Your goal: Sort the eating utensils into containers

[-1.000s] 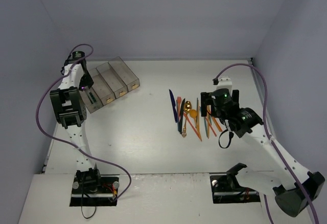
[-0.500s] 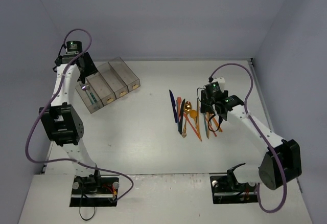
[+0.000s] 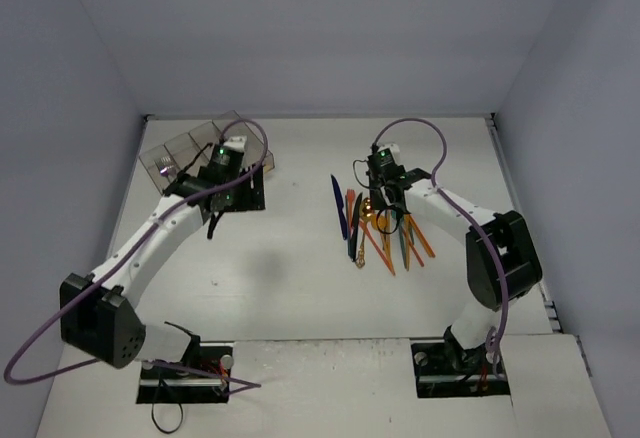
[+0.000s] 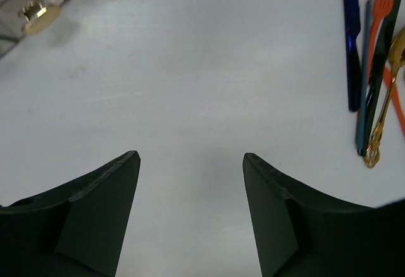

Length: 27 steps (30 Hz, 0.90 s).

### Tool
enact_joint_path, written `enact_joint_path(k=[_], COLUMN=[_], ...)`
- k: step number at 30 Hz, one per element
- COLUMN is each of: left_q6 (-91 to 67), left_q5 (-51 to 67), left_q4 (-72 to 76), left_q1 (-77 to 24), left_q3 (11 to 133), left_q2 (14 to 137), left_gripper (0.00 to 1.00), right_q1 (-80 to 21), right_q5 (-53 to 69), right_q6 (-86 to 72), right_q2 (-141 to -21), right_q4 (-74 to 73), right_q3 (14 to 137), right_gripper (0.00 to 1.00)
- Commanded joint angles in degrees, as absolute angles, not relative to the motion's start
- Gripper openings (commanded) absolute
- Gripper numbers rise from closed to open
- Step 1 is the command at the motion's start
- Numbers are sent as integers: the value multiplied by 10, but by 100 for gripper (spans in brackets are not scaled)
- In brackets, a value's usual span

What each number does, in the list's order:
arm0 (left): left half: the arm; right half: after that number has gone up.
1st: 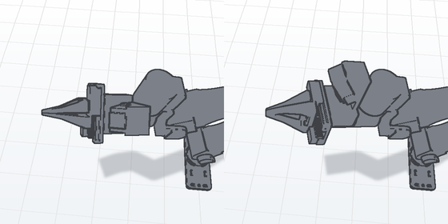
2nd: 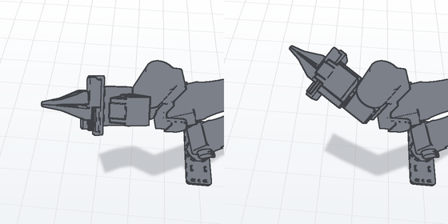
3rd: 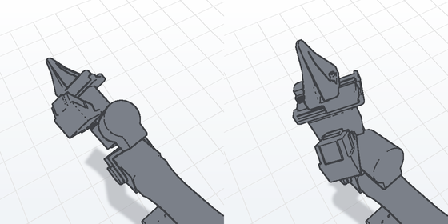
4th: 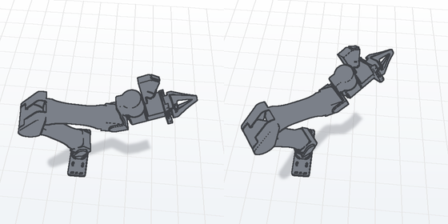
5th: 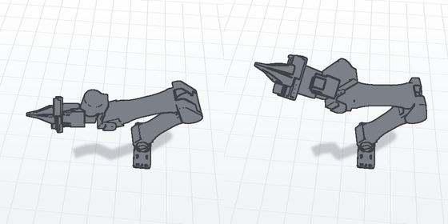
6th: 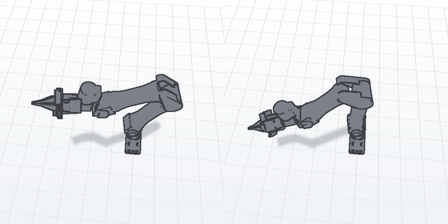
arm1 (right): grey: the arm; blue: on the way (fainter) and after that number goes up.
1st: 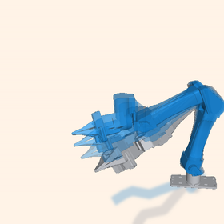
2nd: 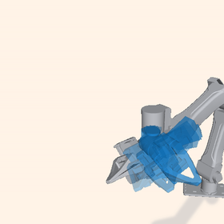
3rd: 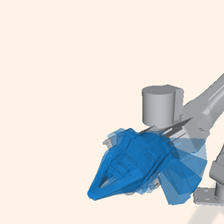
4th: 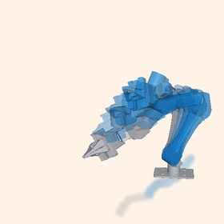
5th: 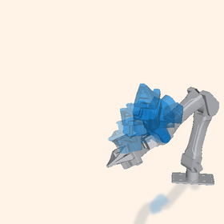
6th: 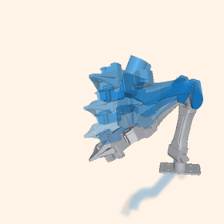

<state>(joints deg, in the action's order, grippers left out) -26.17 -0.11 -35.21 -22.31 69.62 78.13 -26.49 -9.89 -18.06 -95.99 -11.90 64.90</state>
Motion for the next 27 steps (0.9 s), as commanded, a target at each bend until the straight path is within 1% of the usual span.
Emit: enact_joint_path(k=[1, 6, 14, 23, 27], left_q6=[-276, -275, -291, -295, -297], left_q5=[-3, -3, 0, 0, 11], left_q4=[-326, -329, -330, -330, -329], left_q1=[-227, -230, -230, -230, -230], left_q3=[640, 579, 573, 559, 559], left_q2=[683, 633, 624, 619, 630], left_gripper=[63, 63, 63, 63, 63], right_q1=[-279, -288, -309, -319, -320], right_q5=[-102, -92, -84, -90, -93], right_q6=[-187, -195, -205, -225, -239], right_q2=[-1008, -1075, -1145, -1158, -1164], right_q4=[-68, -54, -47, -46, -47], right_q3=[715, 769, 817, 805, 790], right_gripper=[15, 13, 13, 15, 19])
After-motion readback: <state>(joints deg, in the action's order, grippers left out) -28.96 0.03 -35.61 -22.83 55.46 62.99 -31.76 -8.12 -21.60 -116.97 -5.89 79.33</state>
